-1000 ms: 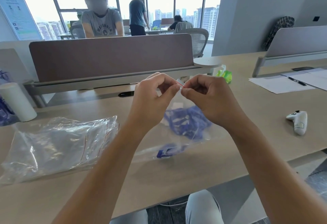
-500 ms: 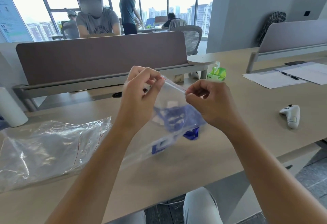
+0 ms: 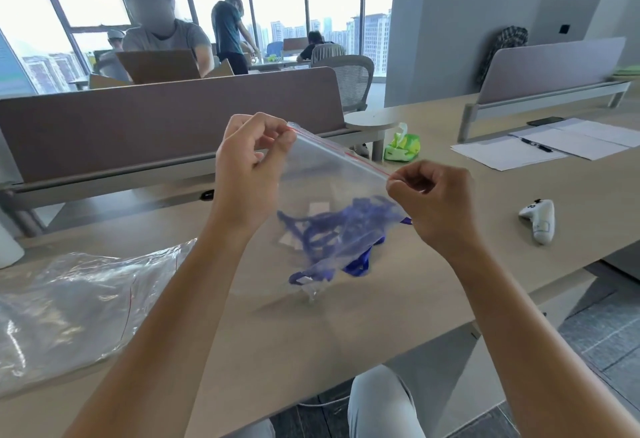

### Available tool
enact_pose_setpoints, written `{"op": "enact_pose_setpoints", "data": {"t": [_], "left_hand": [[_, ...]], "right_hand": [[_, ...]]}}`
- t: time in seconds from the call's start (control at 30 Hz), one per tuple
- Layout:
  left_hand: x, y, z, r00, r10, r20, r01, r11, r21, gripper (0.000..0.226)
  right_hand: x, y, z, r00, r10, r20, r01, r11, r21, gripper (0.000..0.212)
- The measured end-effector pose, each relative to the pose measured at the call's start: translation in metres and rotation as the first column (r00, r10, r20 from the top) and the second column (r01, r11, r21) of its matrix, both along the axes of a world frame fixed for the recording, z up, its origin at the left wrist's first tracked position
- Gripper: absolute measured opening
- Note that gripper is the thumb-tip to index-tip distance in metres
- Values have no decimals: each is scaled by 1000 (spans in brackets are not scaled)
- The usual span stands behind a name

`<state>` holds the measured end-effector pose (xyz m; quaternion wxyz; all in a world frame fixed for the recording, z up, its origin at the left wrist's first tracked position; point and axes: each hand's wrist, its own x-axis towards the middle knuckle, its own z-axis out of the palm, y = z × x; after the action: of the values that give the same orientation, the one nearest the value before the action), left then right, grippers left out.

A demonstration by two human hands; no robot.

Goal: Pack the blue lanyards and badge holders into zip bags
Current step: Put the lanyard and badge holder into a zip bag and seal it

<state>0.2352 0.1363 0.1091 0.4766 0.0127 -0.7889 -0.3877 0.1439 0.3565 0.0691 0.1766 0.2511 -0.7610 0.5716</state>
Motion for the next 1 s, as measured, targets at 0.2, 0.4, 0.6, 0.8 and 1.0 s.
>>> {"op": "enact_pose_setpoints", "data": {"t": [0.2,0.4,0.6,0.8,1.0], "left_hand": [[-6,0,-9,999,31,-15,-31,999,24,4],[-1,2,-14,999,37,-29,-36,998,48,6],[7,3,-15,997,35,-69,-29,996,82,5],[15,-2,-16,996,44,-82,-36,994,102,5],[12,7,-13,994,4,-107,8,994,111,4]], "right_hand": [[-14,6,-15,988,-37,152,56,991,-121,17],[-21,11,-23,984,-46,172,64,993,-103,15],[-17,9,-27,986,-60,153,69,996,-53,15],[-10,10,-20,986,-123,116,129,990,-52,19],[-2,28,-8,988,-124,90,128,991,-42,11]]}}
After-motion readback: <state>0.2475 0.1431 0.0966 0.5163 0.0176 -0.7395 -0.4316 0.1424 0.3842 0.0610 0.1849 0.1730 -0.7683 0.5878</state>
